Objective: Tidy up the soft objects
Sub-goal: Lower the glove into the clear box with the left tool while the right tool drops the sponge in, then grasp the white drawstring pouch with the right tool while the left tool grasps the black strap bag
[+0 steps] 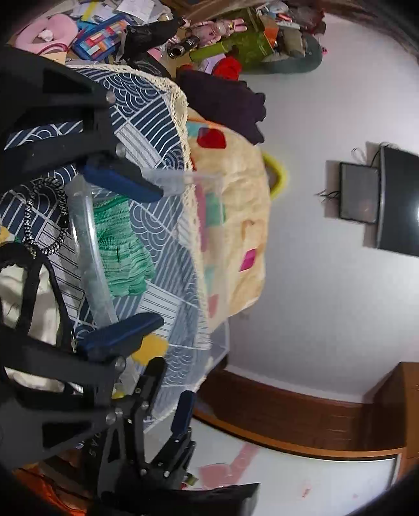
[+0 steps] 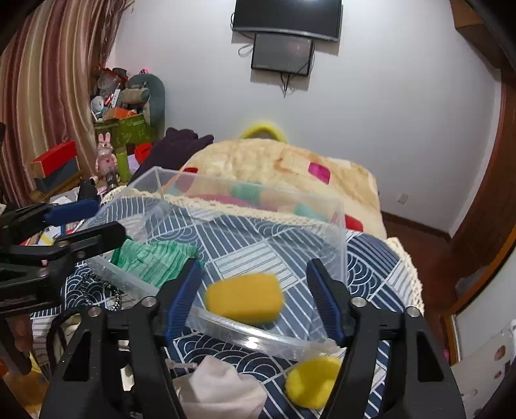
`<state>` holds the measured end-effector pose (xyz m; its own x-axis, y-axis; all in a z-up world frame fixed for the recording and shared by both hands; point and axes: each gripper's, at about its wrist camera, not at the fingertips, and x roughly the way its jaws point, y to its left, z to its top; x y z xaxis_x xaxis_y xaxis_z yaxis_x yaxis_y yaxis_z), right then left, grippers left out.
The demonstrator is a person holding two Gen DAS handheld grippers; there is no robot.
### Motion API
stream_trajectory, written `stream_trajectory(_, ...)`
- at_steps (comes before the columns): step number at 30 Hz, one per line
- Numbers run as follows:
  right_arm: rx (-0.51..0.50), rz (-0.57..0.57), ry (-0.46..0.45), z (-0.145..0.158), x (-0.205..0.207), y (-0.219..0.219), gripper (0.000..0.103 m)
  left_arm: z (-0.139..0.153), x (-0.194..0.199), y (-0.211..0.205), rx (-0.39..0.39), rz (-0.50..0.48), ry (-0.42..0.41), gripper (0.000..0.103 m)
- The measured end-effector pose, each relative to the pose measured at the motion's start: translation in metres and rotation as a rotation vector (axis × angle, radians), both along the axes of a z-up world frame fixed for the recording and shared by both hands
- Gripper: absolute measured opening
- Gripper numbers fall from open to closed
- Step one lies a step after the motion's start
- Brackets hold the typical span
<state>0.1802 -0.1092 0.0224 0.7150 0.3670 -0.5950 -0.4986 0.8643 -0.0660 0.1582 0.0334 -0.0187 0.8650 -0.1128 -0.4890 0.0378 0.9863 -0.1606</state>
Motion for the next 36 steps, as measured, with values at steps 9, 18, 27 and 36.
stream_trajectory(9,0.049,0.023,-0.09,0.023,-0.029,-0.008,0.076,0.025,-0.041,0.001,0.032,0.022,-0.103,0.098)
stream_trajectory(18,0.114,0.018,-0.128,0.025,-0.062,-0.028,0.081,0.009,-0.076,0.005,0.033,0.024,-0.077,0.103)
stream_trajectory(27,0.075,0.006,-0.057,-0.01,-0.08,-0.033,0.081,-0.023,-0.093,-0.022,0.007,-0.074,0.01,0.103)
stream_trajectory(36,0.087,0.004,0.057,-0.046,-0.086,-0.041,0.081,-0.048,-0.087,-0.047,0.017,-0.114,0.073,0.103)
